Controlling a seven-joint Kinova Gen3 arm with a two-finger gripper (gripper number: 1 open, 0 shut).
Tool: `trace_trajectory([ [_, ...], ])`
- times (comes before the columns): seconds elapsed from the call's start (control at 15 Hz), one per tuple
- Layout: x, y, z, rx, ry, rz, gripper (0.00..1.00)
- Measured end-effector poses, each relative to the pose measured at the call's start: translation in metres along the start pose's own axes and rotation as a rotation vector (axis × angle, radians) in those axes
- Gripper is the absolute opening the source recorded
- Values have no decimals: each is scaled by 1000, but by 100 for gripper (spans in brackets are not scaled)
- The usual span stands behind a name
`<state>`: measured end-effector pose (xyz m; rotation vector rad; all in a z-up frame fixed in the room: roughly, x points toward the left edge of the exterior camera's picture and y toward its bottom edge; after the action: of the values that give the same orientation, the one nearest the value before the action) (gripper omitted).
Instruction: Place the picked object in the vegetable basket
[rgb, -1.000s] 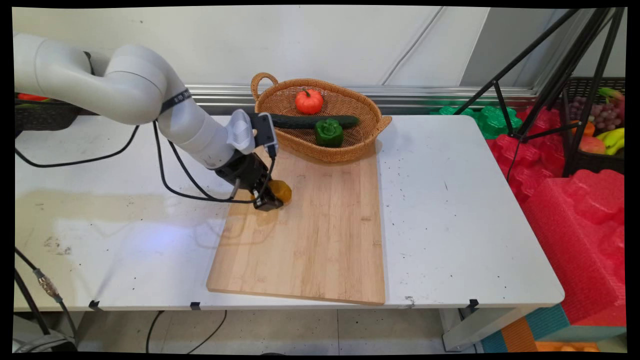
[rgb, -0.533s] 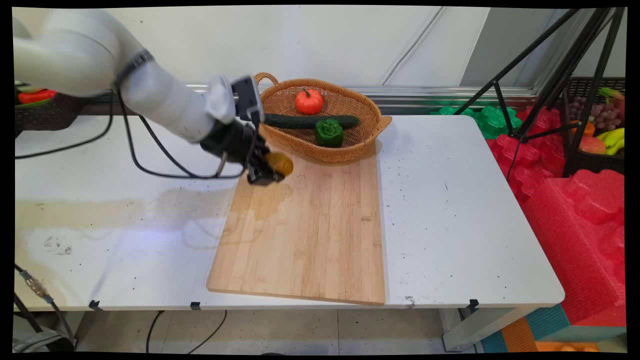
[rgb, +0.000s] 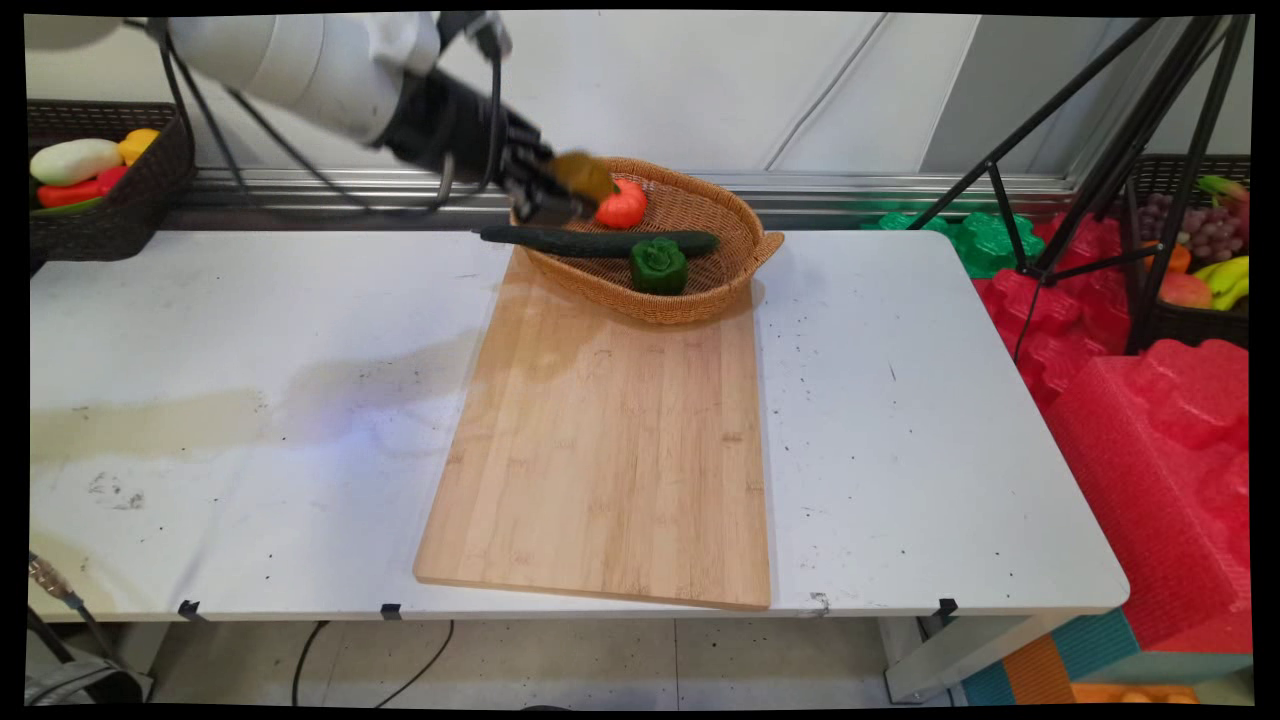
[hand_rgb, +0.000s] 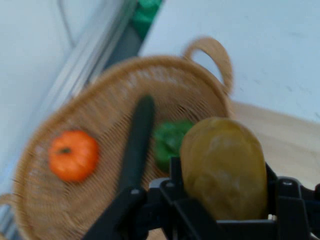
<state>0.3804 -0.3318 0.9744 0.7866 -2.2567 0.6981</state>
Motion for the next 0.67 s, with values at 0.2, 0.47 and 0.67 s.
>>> trace_trajectory([
  [0.2, 19, -25, 4, 68, 38, -38, 0],
  [0.47, 32, -63, 32, 142, 19, -71, 0],
  [0.67, 32, -82, 57, 163, -18, -84, 0],
])
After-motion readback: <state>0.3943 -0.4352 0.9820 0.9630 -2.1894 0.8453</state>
